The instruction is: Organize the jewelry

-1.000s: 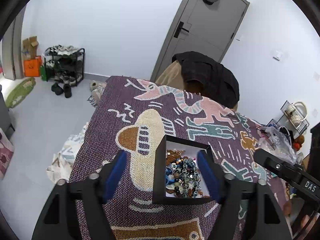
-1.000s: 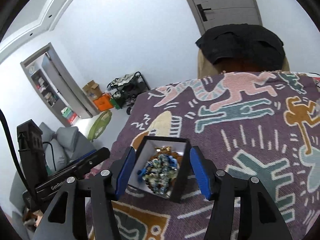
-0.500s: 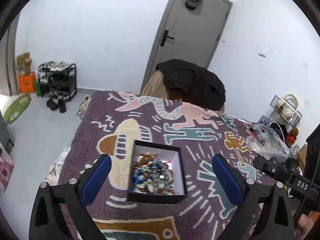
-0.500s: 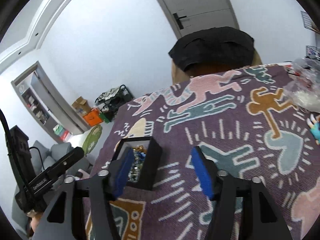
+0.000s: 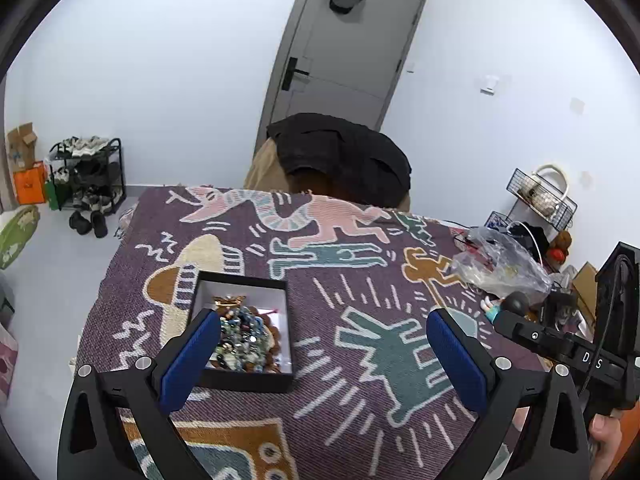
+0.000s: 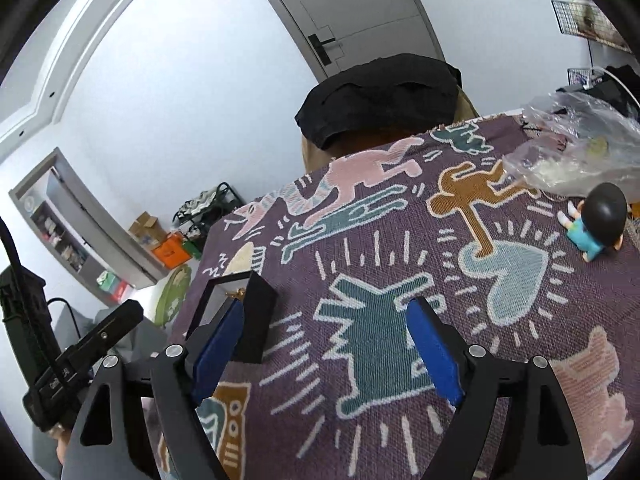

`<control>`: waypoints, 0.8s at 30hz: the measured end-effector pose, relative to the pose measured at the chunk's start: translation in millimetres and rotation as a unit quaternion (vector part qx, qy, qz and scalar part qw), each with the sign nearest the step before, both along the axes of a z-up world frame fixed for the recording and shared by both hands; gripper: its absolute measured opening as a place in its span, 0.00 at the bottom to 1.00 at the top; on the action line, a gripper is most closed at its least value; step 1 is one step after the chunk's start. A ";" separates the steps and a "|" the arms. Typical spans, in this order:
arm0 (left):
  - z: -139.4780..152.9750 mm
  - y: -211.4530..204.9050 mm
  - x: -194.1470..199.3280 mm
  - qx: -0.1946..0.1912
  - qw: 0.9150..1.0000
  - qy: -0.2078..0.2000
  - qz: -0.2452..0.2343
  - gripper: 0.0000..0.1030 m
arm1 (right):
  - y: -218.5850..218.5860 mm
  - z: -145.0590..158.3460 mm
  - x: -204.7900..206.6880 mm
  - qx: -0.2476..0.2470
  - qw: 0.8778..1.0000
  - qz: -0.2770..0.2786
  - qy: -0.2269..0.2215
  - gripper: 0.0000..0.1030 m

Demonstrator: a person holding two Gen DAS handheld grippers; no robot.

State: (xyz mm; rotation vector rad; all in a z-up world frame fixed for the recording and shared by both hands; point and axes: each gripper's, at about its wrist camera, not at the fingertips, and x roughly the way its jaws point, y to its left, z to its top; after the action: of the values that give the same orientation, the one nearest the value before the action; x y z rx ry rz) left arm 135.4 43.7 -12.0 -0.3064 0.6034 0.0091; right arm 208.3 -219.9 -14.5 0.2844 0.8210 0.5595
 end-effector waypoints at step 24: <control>4.2 -36.9 -81.2 0.062 0.998 -0.016 0.021 1.00 | -39.3 29.9 -62.6 -0.045 0.995 0.054 -0.069 0.92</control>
State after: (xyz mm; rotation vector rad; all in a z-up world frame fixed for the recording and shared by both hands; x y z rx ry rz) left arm 54.2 6.7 -7.8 -0.1977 0.5627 0.0815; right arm 145.7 -259.2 15.4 0.1174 0.7289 0.6334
